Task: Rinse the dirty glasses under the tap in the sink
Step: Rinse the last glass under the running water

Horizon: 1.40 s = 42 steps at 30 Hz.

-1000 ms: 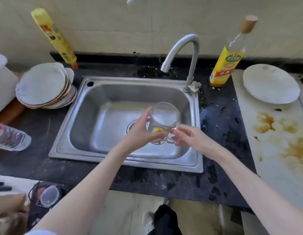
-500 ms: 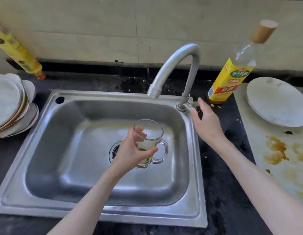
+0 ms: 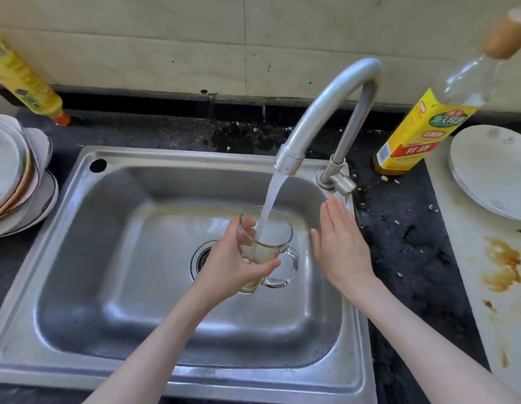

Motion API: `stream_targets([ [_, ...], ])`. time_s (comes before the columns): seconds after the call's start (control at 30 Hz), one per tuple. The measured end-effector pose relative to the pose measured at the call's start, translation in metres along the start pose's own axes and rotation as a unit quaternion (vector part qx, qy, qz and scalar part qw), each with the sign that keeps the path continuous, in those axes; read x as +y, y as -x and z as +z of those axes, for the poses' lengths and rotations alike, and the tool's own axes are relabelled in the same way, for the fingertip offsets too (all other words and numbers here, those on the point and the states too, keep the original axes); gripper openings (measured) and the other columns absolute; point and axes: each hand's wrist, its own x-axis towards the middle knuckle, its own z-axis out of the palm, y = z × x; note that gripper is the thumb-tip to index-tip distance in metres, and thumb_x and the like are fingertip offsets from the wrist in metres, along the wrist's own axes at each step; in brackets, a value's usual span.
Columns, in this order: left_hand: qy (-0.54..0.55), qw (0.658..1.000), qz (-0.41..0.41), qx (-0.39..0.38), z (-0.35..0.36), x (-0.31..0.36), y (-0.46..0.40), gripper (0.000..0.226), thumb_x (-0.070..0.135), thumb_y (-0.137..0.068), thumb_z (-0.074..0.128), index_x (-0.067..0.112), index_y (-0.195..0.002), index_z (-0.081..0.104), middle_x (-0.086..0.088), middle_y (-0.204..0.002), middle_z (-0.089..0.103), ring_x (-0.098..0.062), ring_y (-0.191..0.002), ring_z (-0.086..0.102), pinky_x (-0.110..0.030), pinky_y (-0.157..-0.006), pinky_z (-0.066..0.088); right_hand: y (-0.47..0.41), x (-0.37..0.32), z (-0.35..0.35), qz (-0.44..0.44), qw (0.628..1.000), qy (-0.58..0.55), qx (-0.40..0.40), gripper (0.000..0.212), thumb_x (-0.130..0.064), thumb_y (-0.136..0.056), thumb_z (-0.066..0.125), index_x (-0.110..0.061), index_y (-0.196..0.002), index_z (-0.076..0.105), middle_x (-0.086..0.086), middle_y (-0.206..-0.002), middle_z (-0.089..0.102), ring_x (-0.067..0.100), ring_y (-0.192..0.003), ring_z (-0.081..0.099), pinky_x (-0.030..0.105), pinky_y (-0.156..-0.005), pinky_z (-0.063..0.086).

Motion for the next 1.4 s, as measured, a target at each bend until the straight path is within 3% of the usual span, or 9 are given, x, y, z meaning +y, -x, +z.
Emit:
stream_targets([
  [0.13,-0.010,1.000,0.004,0.004,0.002,0.004,0.003,0.061,0.024,-0.063,0.085,0.027,-0.110,0.046,0.017,-0.093,0.061,0.010,-0.082,0.056,-0.011,-0.075,0.043,-0.001,0.001,0.002,0.000,1.000,0.024,0.001,0.056,-0.010,-0.076,0.072,0.013,-0.123,0.052,0.029,-0.132,0.049,0.041,-0.125,0.047,0.046,-0.105,0.025],
  [0.37,-0.006,1.000,-0.003,0.006,0.005,0.002,0.007,0.067,0.032,-0.058,0.087,0.031,-0.111,0.045,0.018,-0.096,0.060,0.005,-0.085,0.059,-0.026,-0.085,0.048,0.001,0.006,0.002,-0.019,1.000,0.006,-0.014,0.056,-0.008,-0.080,0.068,0.013,-0.127,0.048,0.029,-0.137,0.044,0.041,-0.129,0.042,0.046,-0.107,0.023],
  [0.5,-0.005,1.000,-0.011,0.009,0.006,0.006,0.009,0.060,0.036,-0.057,0.086,0.032,-0.102,0.046,0.014,-0.094,0.061,0.002,-0.081,0.059,-0.015,-0.074,0.046,0.004,0.003,-0.012,-0.014,0.996,-0.073,-0.056,0.045,-0.025,-0.098,0.042,0.002,-0.135,0.044,0.017,-0.152,0.026,0.029,-0.144,0.015,0.034,-0.116,0.003],
  [0.63,0.004,0.998,-0.068,0.010,0.007,0.007,0.006,0.065,0.059,-0.042,0.073,0.031,-0.097,0.051,0.009,-0.091,0.066,-0.006,-0.086,0.064,-0.026,-0.079,0.052,0.023,-0.017,-0.040,0.054,0.918,-0.347,-0.185,0.040,-0.043,-0.097,0.029,-0.019,-0.104,0.061,-0.010,-0.123,0.049,0.010,-0.134,0.032,0.015,-0.104,0.020],
  [0.73,0.018,0.995,-0.094,-0.018,0.006,0.010,0.006,0.039,0.054,-0.061,0.076,0.027,-0.086,0.063,0.014,-0.079,0.071,-0.004,-0.080,0.066,-0.020,-0.072,0.052,0.032,-0.029,-0.045,0.071,0.868,-0.412,-0.268,0.032,-0.051,-0.092,0.029,-0.035,-0.077,0.053,-0.014,-0.099,0.056,0.001,-0.099,0.052,0.002,-0.081,0.032],
  [0.9,0.066,0.980,-0.156,-0.105,0.005,0.010,0.004,0.060,0.073,-0.073,0.054,0.022,-0.100,0.071,-0.002,-0.091,0.074,-0.019,-0.087,0.070,-0.039,-0.089,0.052,0.027,-0.048,-0.032,0.203,0.773,-0.546,-0.252,0.033,-0.049,-0.097,0.032,-0.031,-0.094,0.060,-0.003,-0.104,0.066,0.024,-0.096,0.066,0.044,-0.090,0.052],
  [1.13,0.033,0.991,-0.129,-0.030,0.008,0.015,0.016,0.028,0.034,-0.101,0.029,0.023,-0.105,0.054,0.006,-0.114,0.063,-0.004,-0.091,0.055,-0.019,-0.073,0.038,0.003,-0.060,-0.035,0.350,0.692,-0.594,-0.214,0.035,-0.034,-0.100,0.032,-0.017,-0.078,0.053,0.009,-0.086,0.066,0.025,-0.062,0.063,0.030,-0.049,0.057],
  [1.27,-0.069,0.994,-0.082,-0.024,0.013,0.012,0.017,0.033,0.036,-0.100,0.031,0.018,-0.127,0.035,0.004,-0.116,0.053,-0.014,-0.109,0.051,-0.021,-0.072,0.030,0.004,-0.059,-0.029,0.315,0.713,-0.583,-0.226,0.034,-0.039,-0.101,0.031,-0.017,-0.103,0.057,0.008,-0.103,0.066,0.029,-0.082,0.068,0.034,-0.058,0.059],
  [1.4,-0.029,0.988,-0.145,0.036,0.009,0.006,-0.019,0.064,0.055,-0.095,0.019,0.003,-0.126,0.037,-0.022,-0.127,0.053,-0.038,-0.112,0.053,-0.048,-0.092,0.045,0.022,-0.070,-0.025,0.263,0.749,-0.540,-0.280,0.044,-0.043,-0.099,0.030,-0.013,-0.105,0.061,0.011,-0.105,0.069,0.040,-0.083,0.068,0.050,-0.073,0.057],
])
